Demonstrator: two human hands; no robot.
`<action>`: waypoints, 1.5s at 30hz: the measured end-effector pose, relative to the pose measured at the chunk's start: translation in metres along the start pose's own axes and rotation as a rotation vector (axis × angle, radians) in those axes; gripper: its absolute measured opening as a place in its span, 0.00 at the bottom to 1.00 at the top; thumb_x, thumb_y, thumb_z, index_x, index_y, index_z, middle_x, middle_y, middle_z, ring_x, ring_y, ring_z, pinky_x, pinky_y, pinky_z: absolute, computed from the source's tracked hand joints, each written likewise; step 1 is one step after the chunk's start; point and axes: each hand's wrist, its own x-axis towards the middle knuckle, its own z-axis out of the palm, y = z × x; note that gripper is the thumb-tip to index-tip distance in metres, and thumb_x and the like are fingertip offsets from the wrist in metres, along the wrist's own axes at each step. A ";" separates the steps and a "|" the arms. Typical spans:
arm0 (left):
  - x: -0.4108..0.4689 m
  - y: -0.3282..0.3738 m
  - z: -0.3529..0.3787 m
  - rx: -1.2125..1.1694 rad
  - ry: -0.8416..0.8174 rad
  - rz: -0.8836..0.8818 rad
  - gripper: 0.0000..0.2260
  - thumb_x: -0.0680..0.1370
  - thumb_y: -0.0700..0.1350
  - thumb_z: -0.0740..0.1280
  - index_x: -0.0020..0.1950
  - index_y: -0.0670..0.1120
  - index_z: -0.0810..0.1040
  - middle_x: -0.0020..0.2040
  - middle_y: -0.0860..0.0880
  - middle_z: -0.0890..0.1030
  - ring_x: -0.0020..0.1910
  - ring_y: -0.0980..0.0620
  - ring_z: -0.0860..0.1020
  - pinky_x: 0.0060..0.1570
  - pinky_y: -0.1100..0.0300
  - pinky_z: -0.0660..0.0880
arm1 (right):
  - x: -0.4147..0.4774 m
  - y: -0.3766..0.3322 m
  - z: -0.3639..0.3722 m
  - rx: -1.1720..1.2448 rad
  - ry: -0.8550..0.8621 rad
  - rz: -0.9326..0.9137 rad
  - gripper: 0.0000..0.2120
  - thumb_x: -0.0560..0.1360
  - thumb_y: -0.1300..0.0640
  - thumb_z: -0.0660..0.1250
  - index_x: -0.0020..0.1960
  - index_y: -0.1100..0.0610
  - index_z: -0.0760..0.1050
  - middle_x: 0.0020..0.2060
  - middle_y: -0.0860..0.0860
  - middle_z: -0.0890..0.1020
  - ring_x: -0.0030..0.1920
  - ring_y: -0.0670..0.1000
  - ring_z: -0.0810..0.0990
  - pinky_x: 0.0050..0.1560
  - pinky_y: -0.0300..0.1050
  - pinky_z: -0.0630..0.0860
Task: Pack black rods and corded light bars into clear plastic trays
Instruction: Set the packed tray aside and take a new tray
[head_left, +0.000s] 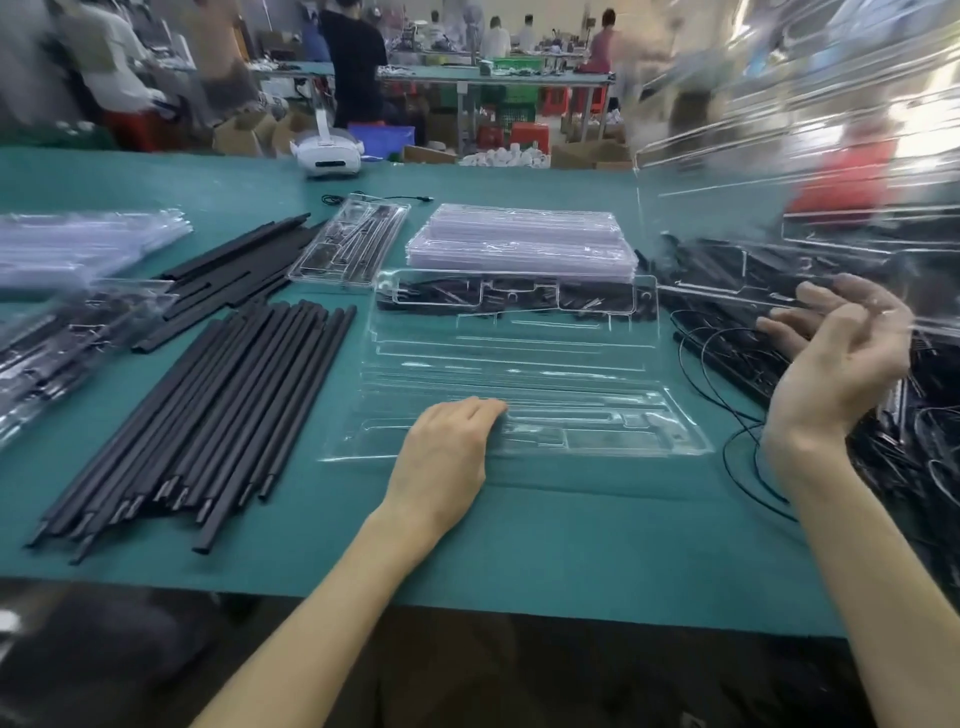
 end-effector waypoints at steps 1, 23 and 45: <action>0.000 0.000 0.000 0.001 -0.004 0.002 0.17 0.76 0.33 0.67 0.63 0.48 0.79 0.55 0.53 0.84 0.54 0.49 0.80 0.57 0.57 0.73 | 0.001 -0.001 0.002 0.001 0.015 0.007 0.11 0.82 0.63 0.50 0.58 0.59 0.70 0.54 0.65 0.81 0.43 0.55 0.83 0.48 0.50 0.83; 0.002 0.000 -0.007 -0.035 0.010 0.033 0.12 0.78 0.38 0.70 0.61 0.47 0.81 0.53 0.53 0.85 0.53 0.49 0.82 0.55 0.56 0.74 | -0.073 0.019 0.026 0.181 -0.354 0.434 0.12 0.84 0.65 0.52 0.55 0.66 0.74 0.42 0.60 0.84 0.35 0.55 0.83 0.38 0.44 0.82; 0.003 0.000 0.000 -0.041 -0.275 0.023 0.44 0.74 0.78 0.47 0.81 0.51 0.60 0.81 0.56 0.58 0.80 0.59 0.48 0.80 0.53 0.45 | -0.006 0.024 0.162 0.453 -0.500 0.788 0.18 0.85 0.54 0.59 0.66 0.69 0.67 0.55 0.64 0.82 0.53 0.57 0.86 0.57 0.45 0.81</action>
